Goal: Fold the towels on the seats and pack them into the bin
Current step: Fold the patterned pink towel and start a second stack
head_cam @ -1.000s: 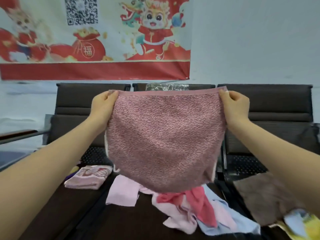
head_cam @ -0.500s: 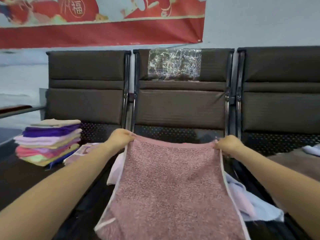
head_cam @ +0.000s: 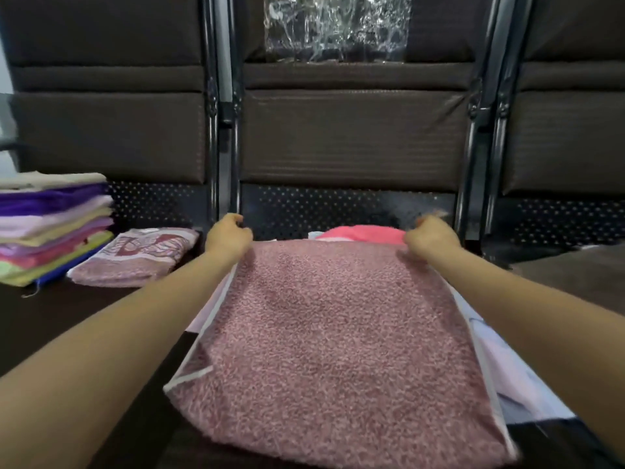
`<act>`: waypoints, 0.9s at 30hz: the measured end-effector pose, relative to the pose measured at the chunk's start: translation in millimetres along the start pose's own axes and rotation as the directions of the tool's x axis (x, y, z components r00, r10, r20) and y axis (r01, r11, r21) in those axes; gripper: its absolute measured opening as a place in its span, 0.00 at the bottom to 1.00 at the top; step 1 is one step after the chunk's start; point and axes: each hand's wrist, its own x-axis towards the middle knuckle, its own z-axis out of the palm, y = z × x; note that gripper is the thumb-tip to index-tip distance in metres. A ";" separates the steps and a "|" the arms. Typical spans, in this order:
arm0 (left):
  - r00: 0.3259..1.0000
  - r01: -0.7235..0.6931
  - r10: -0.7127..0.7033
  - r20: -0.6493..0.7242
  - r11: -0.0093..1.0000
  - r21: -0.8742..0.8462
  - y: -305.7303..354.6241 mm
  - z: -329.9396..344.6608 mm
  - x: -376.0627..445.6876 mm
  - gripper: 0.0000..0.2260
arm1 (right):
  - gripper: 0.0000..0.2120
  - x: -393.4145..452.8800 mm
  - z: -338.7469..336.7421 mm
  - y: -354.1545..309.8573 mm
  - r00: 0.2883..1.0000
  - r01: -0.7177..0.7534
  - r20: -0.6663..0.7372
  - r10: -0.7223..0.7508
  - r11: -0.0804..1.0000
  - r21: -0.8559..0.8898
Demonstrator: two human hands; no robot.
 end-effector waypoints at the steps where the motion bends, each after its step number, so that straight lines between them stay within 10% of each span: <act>1: 1.000 -0.023 0.023 -0.002 1.000 0.005 -2.0 -3.8 -9.5 0.15 | 0.16 -11.2 -0.4 -1.4 0.997 0.077 -0.015 -0.078 0.995 -0.057; 6: 0.989 -0.031 0.044 0.140 0.996 -0.089 -6.6 -49.2 -70.2 0.06 | 0.15 -91.3 -25.5 -24.5 0.832 0.508 -0.079 -0.550 0.811 -0.291; 12: 0.919 0.006 0.009 0.393 0.999 -0.036 -28.1 -77.8 -150.2 0.09 | 0.11 -186.4 -21.0 -37.6 0.735 0.658 0.332 -0.592 0.740 -0.137; 16: 0.865 -0.038 -0.028 0.502 0.992 0.121 -45.9 -87.4 -188.1 0.05 | 0.21 -225.6 -7.5 -27.4 0.519 0.750 0.648 -0.557 0.661 -0.033; 23: 0.895 -0.138 0.033 0.444 0.969 0.206 -65.1 -91.6 -204.0 0.19 | 0.20 -240.3 -11.1 -8.7 0.529 0.759 0.644 -0.553 0.648 -0.066; 27: 0.843 0.055 -0.064 0.534 0.998 0.032 -60.0 -101.1 -204.1 0.08 | 0.20 -247.7 -11.6 -2.6 0.534 0.750 0.625 -0.570 0.660 -0.039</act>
